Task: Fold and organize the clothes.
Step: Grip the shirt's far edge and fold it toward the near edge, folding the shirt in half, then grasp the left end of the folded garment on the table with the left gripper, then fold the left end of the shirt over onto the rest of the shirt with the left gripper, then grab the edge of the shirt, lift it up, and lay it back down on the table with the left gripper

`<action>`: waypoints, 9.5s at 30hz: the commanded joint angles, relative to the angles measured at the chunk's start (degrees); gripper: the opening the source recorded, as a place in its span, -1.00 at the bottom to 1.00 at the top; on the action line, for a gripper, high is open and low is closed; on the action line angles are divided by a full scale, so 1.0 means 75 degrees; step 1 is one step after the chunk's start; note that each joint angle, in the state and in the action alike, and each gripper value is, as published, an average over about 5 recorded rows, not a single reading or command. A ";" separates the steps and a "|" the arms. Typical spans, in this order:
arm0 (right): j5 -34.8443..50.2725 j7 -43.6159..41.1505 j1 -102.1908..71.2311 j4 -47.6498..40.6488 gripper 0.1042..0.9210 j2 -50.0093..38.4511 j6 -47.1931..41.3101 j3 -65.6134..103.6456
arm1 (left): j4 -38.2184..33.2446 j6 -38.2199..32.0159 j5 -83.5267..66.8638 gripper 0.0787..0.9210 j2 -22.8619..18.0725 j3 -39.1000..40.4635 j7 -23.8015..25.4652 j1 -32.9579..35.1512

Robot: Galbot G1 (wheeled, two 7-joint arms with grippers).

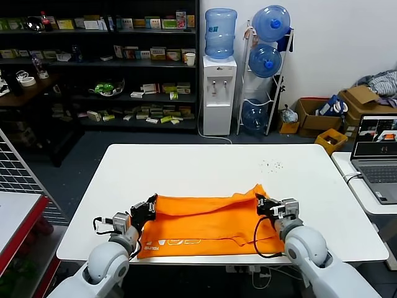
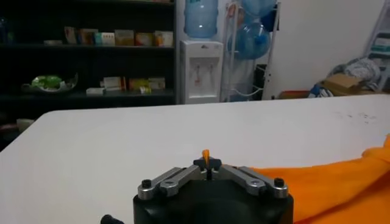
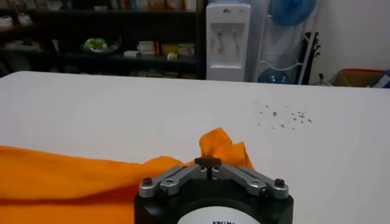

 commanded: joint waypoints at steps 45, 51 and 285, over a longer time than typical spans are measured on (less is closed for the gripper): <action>-0.0508 -0.0232 -0.2565 0.1433 0.76 0.0030 0.0050 0.1760 | 0.0216 -0.0421 0.0945 0.77 -0.1282 -0.0910 -0.0123 0.1907; -0.0498 -0.0217 -0.2573 0.1438 0.76 0.0024 0.0056 0.1769 | 0.0234 -0.0440 0.0964 0.57 -0.1345 -0.0851 -0.0129 0.1969; -0.1355 -0.0188 -0.2671 0.1093 0.76 0.1321 0.0404 0.1742 | -0.2232 0.1422 -0.5110 -0.97 -0.0448 0.0955 -0.3334 -0.0832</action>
